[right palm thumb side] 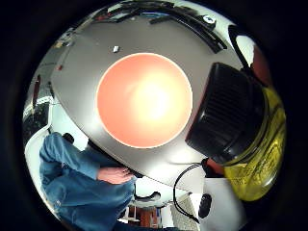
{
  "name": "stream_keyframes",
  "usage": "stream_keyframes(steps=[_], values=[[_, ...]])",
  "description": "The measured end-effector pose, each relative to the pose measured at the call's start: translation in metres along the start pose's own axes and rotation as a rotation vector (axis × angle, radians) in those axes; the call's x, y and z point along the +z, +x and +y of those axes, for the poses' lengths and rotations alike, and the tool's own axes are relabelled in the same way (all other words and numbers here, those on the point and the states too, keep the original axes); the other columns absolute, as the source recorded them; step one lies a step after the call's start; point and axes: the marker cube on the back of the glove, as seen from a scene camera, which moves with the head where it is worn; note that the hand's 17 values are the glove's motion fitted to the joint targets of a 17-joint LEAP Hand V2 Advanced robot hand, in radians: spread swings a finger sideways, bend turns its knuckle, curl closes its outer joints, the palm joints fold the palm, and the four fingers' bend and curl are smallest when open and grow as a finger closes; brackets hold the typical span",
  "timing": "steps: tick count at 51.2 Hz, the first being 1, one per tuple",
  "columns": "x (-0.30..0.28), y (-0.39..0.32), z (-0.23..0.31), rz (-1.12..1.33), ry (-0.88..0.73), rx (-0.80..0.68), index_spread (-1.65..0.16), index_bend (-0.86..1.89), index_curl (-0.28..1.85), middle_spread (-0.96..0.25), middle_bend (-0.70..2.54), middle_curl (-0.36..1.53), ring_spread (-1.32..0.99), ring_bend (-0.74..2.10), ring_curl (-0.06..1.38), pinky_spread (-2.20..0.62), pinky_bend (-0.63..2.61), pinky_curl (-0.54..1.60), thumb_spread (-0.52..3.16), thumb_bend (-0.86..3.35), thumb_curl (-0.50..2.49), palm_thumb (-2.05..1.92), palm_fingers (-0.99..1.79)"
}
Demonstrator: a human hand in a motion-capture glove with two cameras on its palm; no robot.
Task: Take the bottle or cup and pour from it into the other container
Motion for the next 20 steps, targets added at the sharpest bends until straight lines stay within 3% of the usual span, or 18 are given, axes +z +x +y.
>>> stream_keyframes(steps=[20], values=[[-0.001,-0.014,-0.005,0.026,-0.011,-0.004,-0.13,0.15,0.45,-0.08,0.43,0.55,-0.18,0.62,0.5,-0.23,0.46,0.43,0.05,-0.04,0.73,1.03,1.22]])
